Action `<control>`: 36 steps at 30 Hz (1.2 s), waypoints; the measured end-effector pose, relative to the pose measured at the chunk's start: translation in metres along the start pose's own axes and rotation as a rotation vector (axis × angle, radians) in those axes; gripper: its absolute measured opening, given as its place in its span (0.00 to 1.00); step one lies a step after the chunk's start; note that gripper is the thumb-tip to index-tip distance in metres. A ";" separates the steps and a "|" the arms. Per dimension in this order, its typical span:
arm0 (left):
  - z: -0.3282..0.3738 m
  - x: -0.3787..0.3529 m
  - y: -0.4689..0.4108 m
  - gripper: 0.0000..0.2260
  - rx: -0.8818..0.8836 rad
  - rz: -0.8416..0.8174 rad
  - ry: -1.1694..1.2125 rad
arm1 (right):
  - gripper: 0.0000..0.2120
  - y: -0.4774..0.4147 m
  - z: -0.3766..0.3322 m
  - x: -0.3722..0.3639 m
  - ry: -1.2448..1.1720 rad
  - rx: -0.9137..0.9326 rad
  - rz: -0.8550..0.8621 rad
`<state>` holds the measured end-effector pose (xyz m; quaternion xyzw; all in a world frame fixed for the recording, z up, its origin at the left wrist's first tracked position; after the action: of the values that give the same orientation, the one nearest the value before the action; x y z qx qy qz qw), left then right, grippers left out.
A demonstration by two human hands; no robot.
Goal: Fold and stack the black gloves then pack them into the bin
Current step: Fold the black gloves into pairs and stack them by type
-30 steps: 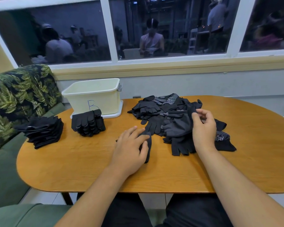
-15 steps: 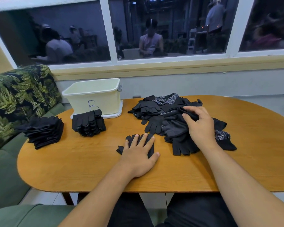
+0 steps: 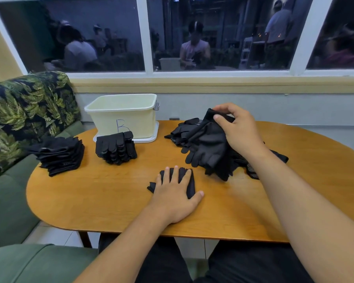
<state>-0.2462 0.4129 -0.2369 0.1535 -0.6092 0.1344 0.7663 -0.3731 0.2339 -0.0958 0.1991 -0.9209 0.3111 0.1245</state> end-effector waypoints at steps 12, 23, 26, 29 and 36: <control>0.035 0.066 -0.034 0.51 -0.223 -0.002 1.423 | 0.12 0.002 0.008 0.004 -0.760 -0.384 0.095; 0.011 0.084 -0.058 0.16 -0.128 0.371 1.167 | 0.09 0.000 0.028 0.069 -0.638 -0.259 0.419; -0.019 0.103 -0.079 0.15 -0.003 0.450 1.013 | 0.09 -0.005 0.026 0.078 -0.562 -0.219 0.368; -0.047 0.102 -0.091 0.20 0.173 0.323 0.803 | 0.10 -0.003 0.027 0.072 -0.541 -0.220 0.290; -0.066 0.062 -0.074 0.33 0.314 0.019 0.112 | 0.11 0.011 0.033 0.037 -0.572 -0.351 0.030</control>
<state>-0.1442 0.3727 -0.1955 0.2578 -0.5386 0.2435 0.7643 -0.4148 0.2103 -0.1143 0.2404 -0.9609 0.0811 -0.1112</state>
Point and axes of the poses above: each hand's wrist, its own y-axis away from the middle knuckle, its own x-axis out of the back of the hand, z = x × y, the point moved 3 cm from there along -y, towards the middle knuckle, and after that the axes turned 1 degree about x, right-handed, at the moved point
